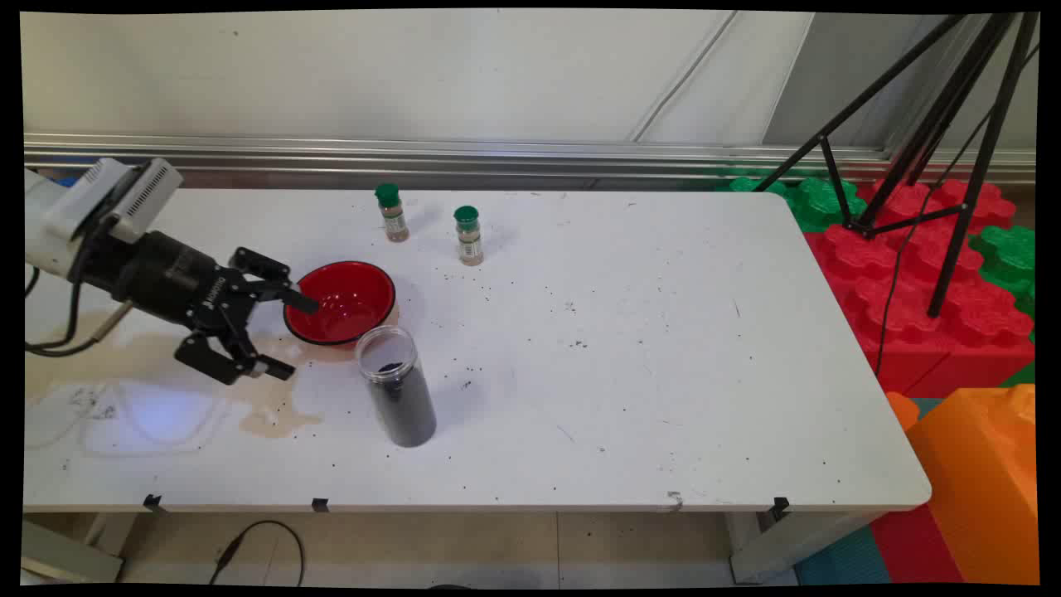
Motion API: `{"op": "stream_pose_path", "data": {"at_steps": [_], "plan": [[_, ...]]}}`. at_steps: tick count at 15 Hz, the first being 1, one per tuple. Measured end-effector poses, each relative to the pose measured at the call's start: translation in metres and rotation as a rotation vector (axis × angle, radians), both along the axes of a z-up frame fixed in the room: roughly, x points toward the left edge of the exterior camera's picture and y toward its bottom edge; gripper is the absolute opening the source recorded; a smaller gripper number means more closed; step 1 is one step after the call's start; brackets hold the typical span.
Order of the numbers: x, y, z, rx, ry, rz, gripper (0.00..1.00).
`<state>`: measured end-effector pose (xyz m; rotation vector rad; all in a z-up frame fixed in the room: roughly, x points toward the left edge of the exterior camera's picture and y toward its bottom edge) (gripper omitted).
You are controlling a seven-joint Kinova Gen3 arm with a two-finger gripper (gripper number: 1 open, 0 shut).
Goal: Pick up the black seasoning powder from the table
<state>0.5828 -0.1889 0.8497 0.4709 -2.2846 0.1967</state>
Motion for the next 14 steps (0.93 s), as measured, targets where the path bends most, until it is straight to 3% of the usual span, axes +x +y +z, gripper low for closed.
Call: {"op": "stream_pose_path", "data": {"at_steps": [14], "plan": [[-0.030,-0.009,-0.048,-0.039,0.139,-0.036,1.00]]}}
